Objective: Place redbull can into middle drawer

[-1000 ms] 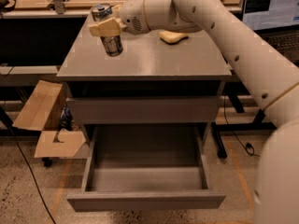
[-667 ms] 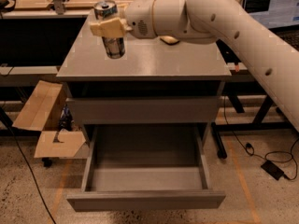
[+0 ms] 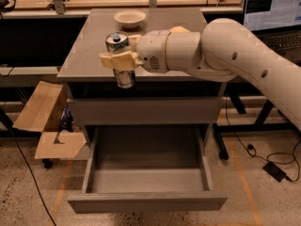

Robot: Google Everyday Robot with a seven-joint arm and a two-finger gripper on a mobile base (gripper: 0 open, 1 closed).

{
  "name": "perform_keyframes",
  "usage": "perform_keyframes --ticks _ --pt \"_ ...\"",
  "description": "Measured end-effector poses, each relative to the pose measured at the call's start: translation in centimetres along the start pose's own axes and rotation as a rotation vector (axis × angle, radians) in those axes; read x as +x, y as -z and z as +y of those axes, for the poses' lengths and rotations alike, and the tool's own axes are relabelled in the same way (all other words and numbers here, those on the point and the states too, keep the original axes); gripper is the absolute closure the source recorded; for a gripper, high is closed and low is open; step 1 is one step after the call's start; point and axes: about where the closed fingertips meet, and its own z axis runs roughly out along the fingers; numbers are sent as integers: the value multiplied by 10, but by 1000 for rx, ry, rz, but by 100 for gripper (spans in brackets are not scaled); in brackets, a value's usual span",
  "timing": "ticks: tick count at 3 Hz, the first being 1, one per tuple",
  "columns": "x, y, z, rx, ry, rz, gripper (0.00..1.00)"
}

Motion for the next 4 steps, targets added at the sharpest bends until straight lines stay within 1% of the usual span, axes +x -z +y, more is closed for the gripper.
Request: perform_keyframes --ticks 1,2,3,4 --pt "1 0 0 0 -1 1 100" --pt "13 -6 2 -20 -11 7 100" --pt "61 -12 14 -76 -16 -38 100" --pt "99 -20 24 -139 41 -86 100"
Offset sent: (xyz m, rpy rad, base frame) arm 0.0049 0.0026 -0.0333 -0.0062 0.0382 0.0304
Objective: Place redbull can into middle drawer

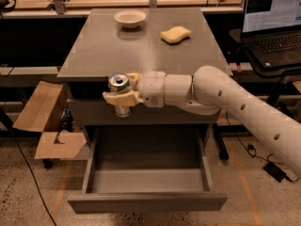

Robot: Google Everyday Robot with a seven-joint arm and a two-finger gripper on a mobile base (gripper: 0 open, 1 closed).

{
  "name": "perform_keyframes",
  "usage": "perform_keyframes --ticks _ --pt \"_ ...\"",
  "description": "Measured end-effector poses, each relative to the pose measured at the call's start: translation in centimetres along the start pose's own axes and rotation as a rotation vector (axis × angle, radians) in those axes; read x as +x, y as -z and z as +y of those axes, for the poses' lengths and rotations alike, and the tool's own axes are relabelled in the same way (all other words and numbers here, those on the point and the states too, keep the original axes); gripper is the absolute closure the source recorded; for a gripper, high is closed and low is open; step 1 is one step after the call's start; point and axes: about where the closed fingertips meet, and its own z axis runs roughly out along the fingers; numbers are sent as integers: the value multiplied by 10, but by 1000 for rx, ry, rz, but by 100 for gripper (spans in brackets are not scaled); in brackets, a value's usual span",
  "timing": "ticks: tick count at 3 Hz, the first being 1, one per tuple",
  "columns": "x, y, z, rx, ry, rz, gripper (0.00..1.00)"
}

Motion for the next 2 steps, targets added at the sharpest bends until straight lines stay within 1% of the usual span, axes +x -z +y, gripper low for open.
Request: perform_keyframes --ticks 1,2 --pt "47 -6 2 -33 54 -47 100" --pt "105 -11 -5 -20 67 -59 100"
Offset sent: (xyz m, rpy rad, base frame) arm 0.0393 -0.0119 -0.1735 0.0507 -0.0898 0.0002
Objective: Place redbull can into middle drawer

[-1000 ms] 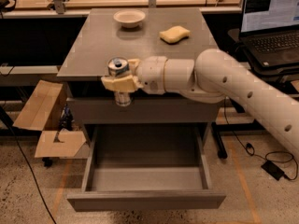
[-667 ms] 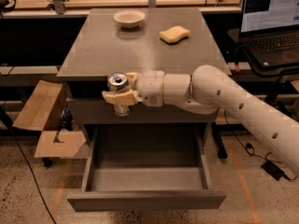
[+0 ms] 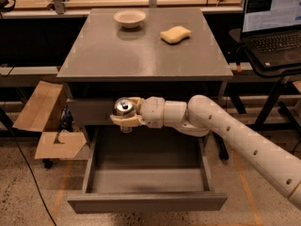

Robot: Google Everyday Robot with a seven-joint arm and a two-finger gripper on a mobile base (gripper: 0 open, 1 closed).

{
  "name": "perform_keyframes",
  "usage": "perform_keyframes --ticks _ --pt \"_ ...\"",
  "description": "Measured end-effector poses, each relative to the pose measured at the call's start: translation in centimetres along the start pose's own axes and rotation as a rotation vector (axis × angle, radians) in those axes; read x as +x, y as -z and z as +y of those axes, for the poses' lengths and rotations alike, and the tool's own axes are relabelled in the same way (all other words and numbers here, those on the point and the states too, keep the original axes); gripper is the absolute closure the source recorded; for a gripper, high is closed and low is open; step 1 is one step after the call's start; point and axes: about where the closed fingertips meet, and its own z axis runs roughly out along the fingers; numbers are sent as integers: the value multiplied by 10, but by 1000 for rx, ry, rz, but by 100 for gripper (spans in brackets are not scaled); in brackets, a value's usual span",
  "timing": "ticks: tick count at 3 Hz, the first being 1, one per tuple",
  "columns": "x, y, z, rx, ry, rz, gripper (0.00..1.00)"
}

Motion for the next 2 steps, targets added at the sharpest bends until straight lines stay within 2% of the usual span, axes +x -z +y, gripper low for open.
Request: perform_keyframes --ticks 1,2 --pt "7 -1 1 -2 -5 -6 100" --pt "22 -3 2 6 -37 -8 100"
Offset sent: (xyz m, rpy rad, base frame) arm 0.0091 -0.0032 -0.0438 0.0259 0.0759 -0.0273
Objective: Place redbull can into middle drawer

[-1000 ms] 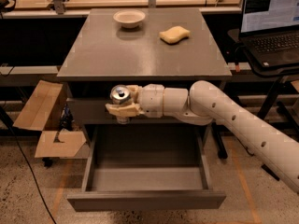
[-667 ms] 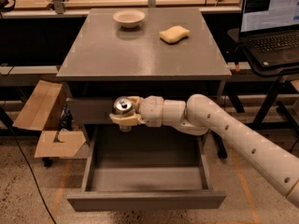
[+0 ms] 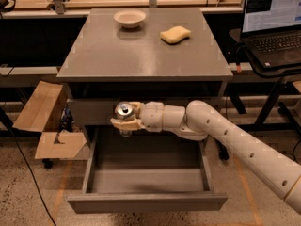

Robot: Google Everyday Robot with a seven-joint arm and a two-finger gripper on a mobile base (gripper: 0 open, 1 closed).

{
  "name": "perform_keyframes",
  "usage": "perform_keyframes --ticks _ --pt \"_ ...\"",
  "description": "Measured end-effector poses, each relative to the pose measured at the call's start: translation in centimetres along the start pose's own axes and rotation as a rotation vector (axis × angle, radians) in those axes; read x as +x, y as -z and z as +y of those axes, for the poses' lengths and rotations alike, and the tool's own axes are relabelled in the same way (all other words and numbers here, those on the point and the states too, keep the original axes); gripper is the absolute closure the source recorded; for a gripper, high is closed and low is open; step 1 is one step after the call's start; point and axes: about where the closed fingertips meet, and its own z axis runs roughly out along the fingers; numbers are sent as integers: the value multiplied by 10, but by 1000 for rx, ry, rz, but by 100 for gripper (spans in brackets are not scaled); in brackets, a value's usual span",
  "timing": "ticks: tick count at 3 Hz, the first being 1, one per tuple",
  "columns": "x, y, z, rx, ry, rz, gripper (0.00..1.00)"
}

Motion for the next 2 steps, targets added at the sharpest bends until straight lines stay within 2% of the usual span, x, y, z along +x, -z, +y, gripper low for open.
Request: perform_keyframes --ticks 1,2 --pt "28 1 -3 -13 -12 21 100" --pt "64 2 -2 -43 23 67 100"
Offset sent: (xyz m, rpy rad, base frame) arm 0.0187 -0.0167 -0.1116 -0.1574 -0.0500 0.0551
